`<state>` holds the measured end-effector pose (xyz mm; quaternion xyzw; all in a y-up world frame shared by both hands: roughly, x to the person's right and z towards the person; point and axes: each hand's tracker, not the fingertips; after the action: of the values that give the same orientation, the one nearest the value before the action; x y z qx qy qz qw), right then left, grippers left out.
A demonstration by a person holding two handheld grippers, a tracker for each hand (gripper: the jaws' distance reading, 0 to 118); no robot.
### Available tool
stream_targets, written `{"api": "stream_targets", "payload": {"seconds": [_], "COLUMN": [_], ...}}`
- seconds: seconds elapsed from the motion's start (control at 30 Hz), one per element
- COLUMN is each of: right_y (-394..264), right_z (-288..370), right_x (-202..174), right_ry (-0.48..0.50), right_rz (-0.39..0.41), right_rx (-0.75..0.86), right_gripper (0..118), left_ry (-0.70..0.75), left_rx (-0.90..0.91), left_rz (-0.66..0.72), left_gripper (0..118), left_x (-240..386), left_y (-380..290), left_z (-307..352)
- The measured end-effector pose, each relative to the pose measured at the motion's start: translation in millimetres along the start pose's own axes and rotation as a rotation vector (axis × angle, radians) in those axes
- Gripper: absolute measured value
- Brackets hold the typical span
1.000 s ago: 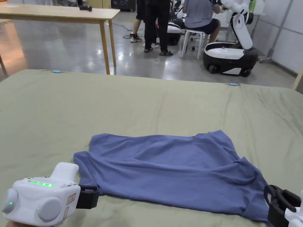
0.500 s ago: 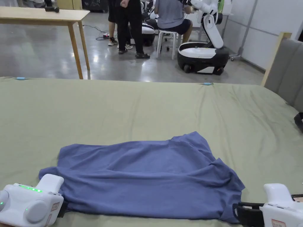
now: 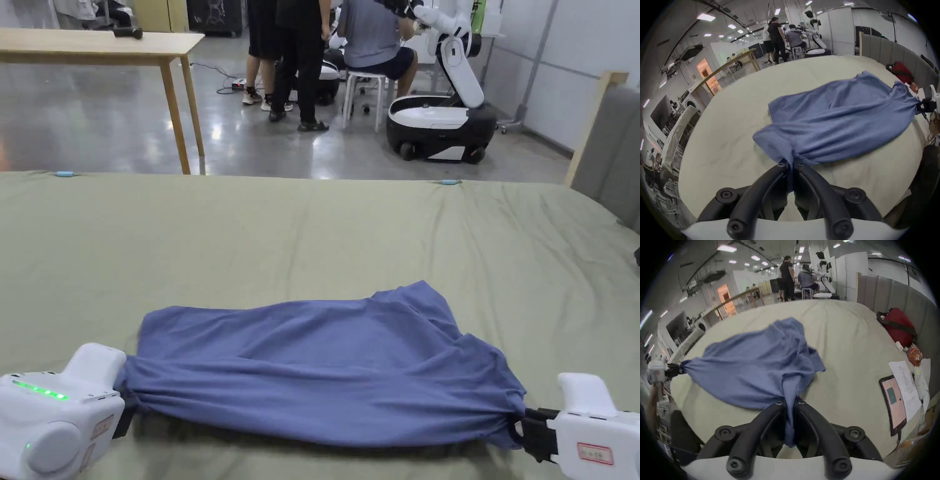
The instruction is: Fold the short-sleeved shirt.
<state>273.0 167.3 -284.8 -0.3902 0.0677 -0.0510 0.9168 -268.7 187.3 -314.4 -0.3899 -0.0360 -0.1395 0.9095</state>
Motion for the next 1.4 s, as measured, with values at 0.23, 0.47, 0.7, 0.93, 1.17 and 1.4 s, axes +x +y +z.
{"api": "stream_targets", "payload": {"seconds": [0.23,0.47,0.7,0.93,1.17,1.4], "right_y": [-18,-67,-51,0,8,20], "right_z": [66,33,57,88,65,46], "right_x": [-12,-16,-31,-97,-133,-124], "right_ry": [0.027,0.0,-0.028,-0.042,-0.071,-0.024], "right_rz": [0.045,0.058,0.07,0.076,0.073,0.085], "right_rx": [0.054,-0.078,0.012,0.503,0.562,0.504], "right_gripper": [9,9,83,110,8,8], "left_ry": [-0.009,-0.044,0.008,-0.006,0.008,0.016], "left_rx": [0.019,-0.069,0.016,0.528,0.514,0.28], "left_rz": [-0.015,0.037,0.118,0.137,0.148,0.134], "left_gripper": [3,3,107,107,0,0], "left_x": [-13,-8,-17,6,33,-5], "left_y": [-25,-80,-76,-22,0,11], "left_z": [57,37,67,121,103,39]}}
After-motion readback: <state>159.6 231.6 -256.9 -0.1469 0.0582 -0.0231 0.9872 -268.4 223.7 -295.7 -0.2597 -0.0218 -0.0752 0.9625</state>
